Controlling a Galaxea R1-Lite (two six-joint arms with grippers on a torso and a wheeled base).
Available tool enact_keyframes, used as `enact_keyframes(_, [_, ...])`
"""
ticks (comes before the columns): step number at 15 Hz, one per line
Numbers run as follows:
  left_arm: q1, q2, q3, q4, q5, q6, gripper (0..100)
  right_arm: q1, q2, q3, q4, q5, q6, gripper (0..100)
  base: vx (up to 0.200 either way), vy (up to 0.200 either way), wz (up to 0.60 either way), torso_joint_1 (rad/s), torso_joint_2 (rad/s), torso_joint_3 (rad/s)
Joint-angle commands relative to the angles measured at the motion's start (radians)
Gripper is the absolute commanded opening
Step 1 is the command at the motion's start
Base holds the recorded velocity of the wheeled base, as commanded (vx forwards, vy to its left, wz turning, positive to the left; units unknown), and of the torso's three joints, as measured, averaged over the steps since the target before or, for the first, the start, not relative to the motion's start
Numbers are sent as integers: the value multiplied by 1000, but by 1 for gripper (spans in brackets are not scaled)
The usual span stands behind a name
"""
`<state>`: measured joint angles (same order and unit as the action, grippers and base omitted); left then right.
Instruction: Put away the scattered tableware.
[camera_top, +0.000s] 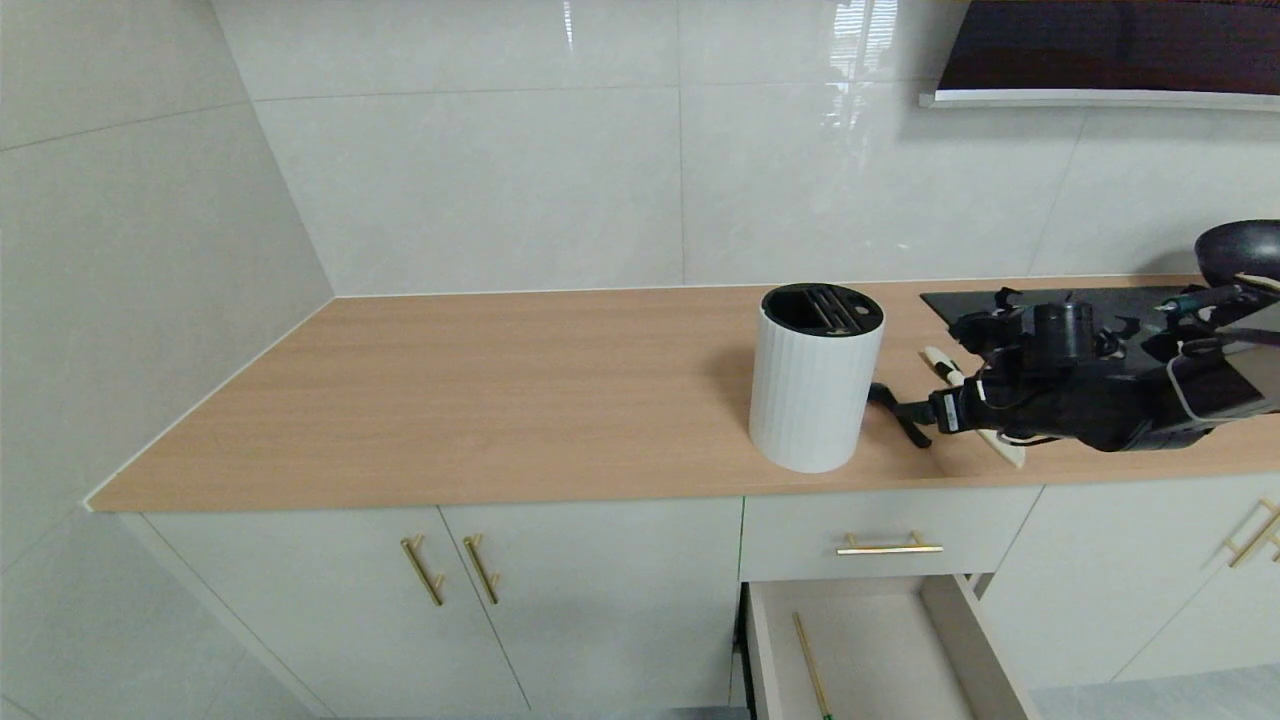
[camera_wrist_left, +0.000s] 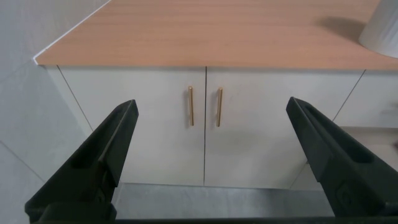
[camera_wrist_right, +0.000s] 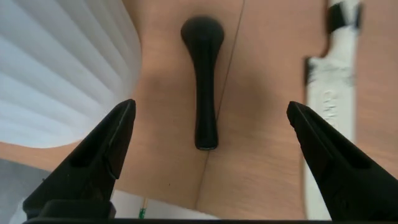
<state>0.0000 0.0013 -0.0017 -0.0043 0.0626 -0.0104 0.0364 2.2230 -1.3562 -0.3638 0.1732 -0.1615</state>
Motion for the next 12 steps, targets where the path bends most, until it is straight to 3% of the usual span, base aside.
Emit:
enact_keyframes(1, [0,0,0,0,0,0,100,0,52,-9,-3,2,0,100,0,0,0,0,0,0])
enact_keyframes(12, [0,2,0,0,0,0,100,17,144,-44,-52,0,7,100,0,0,0,0,0,0])
